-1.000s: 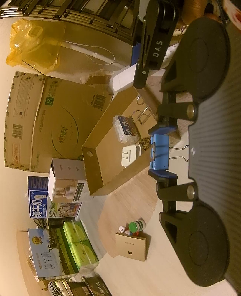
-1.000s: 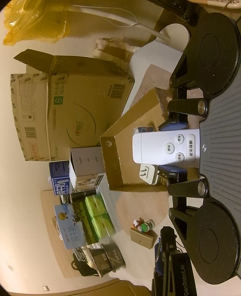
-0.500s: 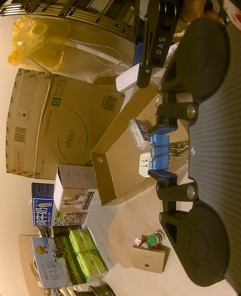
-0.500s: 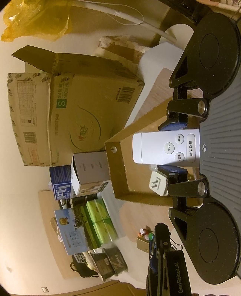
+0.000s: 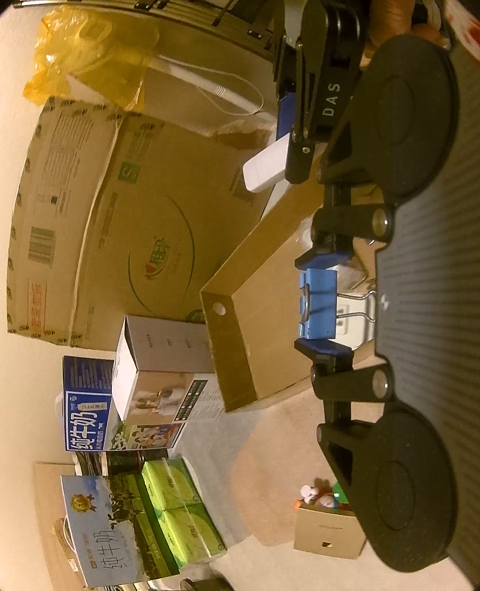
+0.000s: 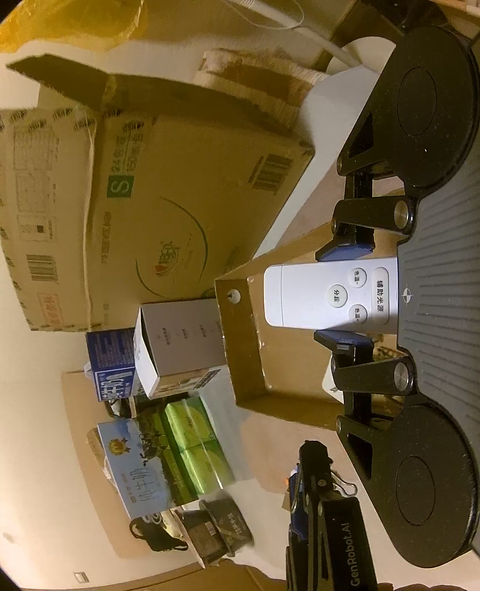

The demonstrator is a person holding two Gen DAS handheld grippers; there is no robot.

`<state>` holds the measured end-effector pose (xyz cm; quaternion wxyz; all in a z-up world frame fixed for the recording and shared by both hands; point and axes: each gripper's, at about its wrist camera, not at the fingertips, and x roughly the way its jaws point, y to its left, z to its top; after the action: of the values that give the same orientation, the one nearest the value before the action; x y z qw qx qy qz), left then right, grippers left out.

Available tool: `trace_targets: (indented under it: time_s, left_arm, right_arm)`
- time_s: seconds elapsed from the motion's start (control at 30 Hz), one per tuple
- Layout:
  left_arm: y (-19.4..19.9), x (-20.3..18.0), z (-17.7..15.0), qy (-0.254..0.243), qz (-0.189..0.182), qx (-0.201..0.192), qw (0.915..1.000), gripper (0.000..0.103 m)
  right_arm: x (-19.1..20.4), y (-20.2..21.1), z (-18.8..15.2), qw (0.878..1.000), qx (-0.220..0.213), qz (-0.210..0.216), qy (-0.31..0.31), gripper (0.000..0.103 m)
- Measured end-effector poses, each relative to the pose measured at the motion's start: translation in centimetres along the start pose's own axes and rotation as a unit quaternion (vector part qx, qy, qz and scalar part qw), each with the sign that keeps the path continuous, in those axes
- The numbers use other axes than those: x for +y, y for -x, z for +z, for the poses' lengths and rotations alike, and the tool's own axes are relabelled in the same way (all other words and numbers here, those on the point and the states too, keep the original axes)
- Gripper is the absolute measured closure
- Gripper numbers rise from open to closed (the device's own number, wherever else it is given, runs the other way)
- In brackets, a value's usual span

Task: Organize rigid objects
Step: 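Carry the binder clip and remote with both tools over the cardboard tray, then open both tools to drop the clip and remote into the tray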

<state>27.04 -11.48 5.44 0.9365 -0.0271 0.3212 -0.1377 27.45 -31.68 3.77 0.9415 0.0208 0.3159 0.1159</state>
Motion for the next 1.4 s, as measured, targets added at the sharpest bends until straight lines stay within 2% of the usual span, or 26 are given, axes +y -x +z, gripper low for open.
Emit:
trace_targets:
  time_s: [0.7, 1.3, 1.4]
  left_arm:
    - [-9.3, 3.3, 4.5, 0.029, 0.008, 0.020, 0.9994, 0.067]
    - [-14.3, 4.7, 3.5, 0.024, 0.023, 0.042, 0.9986, 0.067]
    - [-14.9, 5.0, 3.6, 0.026, 0.035, 0.045, 0.9980, 0.066]
  right_arm:
    - [-2.1, -10.7, 4.8, 0.998, 0.047, 0.022, -0.019, 0.064]
    - [-2.3, -16.3, 6.1, 0.997, 0.067, 0.027, -0.021, 0.064]
    - [-2.3, -16.7, 6.2, 0.997, 0.069, 0.028, -0.019, 0.064]
